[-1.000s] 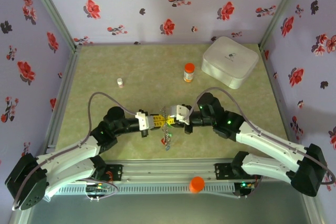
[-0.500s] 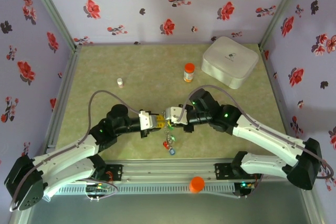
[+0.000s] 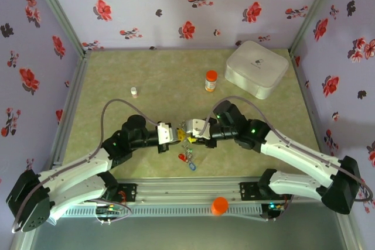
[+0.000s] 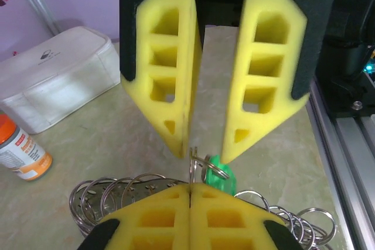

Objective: Put the keys on the keyring

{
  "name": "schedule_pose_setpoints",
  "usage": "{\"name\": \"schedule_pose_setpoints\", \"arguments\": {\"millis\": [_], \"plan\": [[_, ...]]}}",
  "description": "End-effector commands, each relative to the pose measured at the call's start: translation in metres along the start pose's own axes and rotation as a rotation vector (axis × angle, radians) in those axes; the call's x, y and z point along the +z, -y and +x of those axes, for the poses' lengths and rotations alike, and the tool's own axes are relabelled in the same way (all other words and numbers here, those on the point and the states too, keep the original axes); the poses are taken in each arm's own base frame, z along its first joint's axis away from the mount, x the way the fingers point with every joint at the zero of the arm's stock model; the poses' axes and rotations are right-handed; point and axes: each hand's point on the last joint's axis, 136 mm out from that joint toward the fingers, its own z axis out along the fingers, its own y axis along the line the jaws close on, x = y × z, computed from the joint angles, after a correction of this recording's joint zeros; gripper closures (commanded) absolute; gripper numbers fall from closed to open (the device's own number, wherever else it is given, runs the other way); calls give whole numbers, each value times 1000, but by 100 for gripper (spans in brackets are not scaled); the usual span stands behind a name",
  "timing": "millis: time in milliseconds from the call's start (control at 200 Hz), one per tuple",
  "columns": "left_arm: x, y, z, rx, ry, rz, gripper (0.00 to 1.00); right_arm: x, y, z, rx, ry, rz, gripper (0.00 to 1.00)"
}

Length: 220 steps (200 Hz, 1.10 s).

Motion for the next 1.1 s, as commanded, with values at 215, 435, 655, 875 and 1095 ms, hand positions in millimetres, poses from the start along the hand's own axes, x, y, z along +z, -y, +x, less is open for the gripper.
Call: {"name": "schedule_pose_setpoints", "arguments": {"millis": [215, 435, 655, 875, 1095], "plan": [[-11, -14, -5, -54, 124, -147, 100, -19, 12, -5, 140, 183, 163, 51], [-15, -13, -4, -78, 173, -163, 100, -6, 6, 8, 205, 200, 148, 50], [-13, -8, -10, -79, 207, -130, 100, 6, 8, 8, 195, 198, 134, 52], [-13, -7, -15, -78, 233, -116, 100, 13, 11, 13, 170, 171, 143, 57], [-13, -5, -17, -79, 241, -105, 100, 17, 11, 11, 157, 169, 127, 68]]}}
